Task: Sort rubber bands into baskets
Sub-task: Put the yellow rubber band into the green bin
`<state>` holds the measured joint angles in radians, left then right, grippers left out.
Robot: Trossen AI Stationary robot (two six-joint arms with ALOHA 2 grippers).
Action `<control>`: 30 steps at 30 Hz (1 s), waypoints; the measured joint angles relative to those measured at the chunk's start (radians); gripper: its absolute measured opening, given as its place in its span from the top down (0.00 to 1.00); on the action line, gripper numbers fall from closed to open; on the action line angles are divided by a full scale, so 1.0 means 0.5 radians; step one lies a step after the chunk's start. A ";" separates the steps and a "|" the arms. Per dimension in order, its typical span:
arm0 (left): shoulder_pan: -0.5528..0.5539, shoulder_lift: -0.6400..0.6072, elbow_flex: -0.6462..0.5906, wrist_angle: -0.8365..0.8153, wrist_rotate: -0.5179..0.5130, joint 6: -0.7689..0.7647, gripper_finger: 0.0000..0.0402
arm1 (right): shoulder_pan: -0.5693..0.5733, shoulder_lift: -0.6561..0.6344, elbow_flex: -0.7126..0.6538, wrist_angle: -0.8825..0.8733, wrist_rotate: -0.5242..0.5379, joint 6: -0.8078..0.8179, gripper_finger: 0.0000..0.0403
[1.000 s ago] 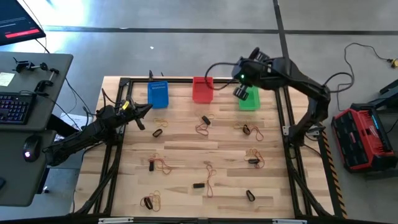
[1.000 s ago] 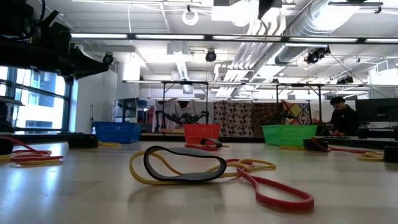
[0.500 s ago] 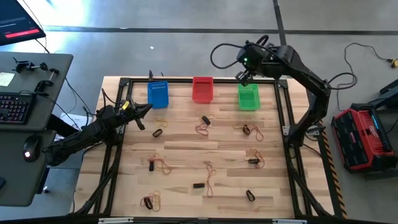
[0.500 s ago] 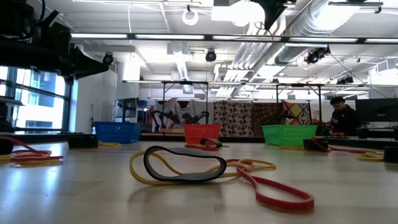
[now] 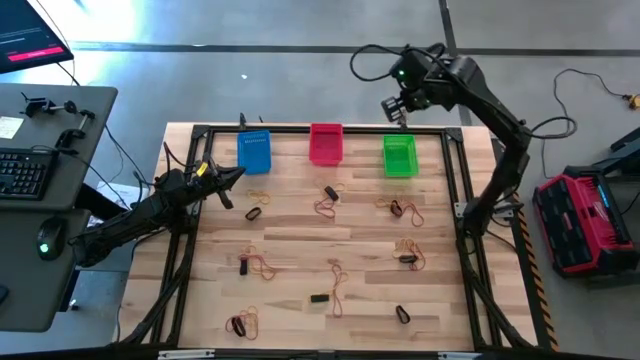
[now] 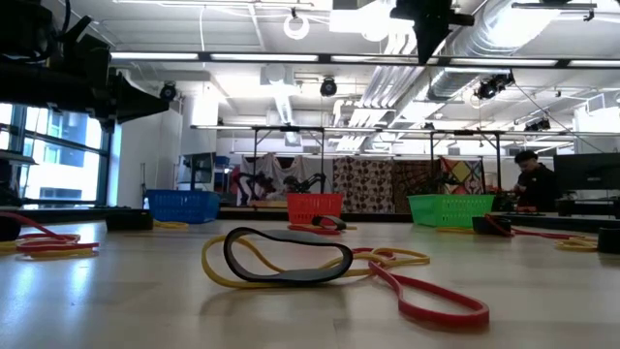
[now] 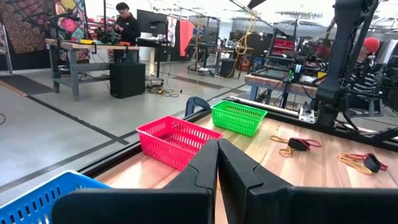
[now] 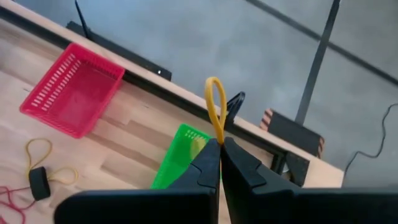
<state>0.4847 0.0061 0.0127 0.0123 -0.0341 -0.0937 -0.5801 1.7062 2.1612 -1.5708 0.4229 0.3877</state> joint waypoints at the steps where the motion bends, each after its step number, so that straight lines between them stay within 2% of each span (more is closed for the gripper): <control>1: 0.000 0.000 0.000 0.000 0.000 0.000 0.99 | -0.012 0.019 0.000 -0.001 -0.024 0.000 1.00; 9: 0.000 0.000 0.000 0.000 0.001 0.000 0.99 | -0.106 0.215 0.000 0.000 -0.225 0.002 1.00; 19: 0.000 0.000 0.000 -0.001 0.000 0.000 0.99 | -0.208 0.321 -0.028 0.009 -0.342 0.093 1.00; 24: 0.000 0.000 0.000 -0.001 0.000 0.000 0.99 | -0.275 0.266 -0.392 0.015 -0.418 0.141 1.00; 30: 0.000 0.000 0.000 0.000 0.001 0.000 0.99 | -0.349 0.199 -0.924 0.294 -0.562 0.170 1.00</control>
<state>0.4847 0.0063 0.0125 0.0122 -0.0338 -0.0937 -0.7546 1.8057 1.6993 -1.4237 0.1420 0.4726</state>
